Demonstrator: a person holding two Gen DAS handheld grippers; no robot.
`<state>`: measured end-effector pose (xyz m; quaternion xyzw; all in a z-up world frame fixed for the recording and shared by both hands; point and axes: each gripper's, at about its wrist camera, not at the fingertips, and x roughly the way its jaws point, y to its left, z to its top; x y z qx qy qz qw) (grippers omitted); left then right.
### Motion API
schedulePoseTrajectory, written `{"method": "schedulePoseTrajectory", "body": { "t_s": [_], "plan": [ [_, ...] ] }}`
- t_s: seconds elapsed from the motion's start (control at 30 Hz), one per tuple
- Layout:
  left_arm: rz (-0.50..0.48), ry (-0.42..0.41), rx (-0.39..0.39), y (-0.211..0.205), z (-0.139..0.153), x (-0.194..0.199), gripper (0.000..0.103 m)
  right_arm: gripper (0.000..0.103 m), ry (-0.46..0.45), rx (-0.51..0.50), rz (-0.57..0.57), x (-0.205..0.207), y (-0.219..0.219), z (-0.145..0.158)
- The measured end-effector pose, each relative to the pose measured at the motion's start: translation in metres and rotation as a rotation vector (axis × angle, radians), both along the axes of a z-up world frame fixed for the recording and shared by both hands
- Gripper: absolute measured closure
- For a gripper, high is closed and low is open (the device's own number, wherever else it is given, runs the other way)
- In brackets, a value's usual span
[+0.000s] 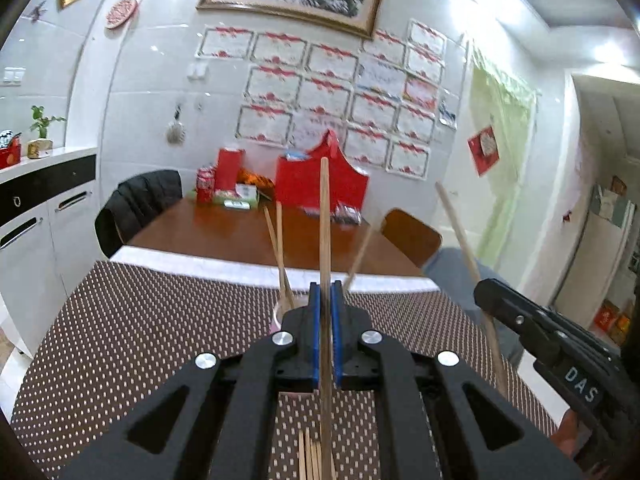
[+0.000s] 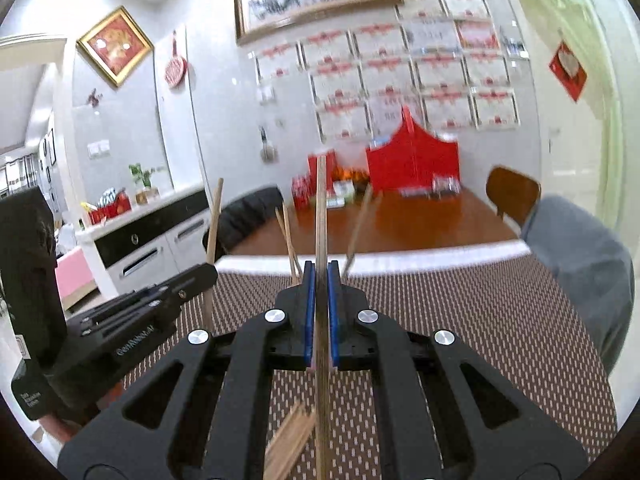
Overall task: Organize utensils
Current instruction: 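Lift both held chopsticks upright and carry them over the pink cup, then lower both chopsticks into the pink cup and open both tools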
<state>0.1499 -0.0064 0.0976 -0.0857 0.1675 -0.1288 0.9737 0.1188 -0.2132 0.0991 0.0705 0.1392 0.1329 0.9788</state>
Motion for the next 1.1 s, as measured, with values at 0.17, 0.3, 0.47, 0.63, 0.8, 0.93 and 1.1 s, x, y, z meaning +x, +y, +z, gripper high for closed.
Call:
{"method": "schedulePoseTrajectory", "body": {
  "t_s": [0.17,0.3,0.47,0.63,0.8,0.93,1.1],
  "plan": [
    [0.058,-0.102,-0.034,-0.005,0.016,0.022,0.097,0.097,-0.146,0.049,0.012,0.014,0.005,0.012],
    [0.085,-0.240,-0.047,-0.013,0.022,0.031,0.097,0.097,-0.214,0.106,-0.002,0.037,0.001,0.015],
    [0.103,-0.320,-0.029,-0.021,0.026,0.046,0.097,0.097,-0.304,0.087,-0.021,0.066,0.002,0.009],
    [0.119,-0.307,-0.085,-0.016,0.022,0.077,0.097,0.097,-0.345,0.122,0.025,0.094,0.003,0.000],
    [0.141,-0.322,-0.118,-0.006,0.020,0.099,0.097,0.097,-0.423,0.132,0.057,0.107,0.008,-0.008],
    [0.150,-0.352,-0.155,0.002,0.022,0.106,0.097,0.097,-0.469,0.107,0.086,0.112,0.018,-0.012],
    [0.144,-0.376,-0.138,-0.002,0.020,0.112,0.097,0.097,-0.490,0.089,0.104,0.123,0.027,-0.017]
  ]
}}
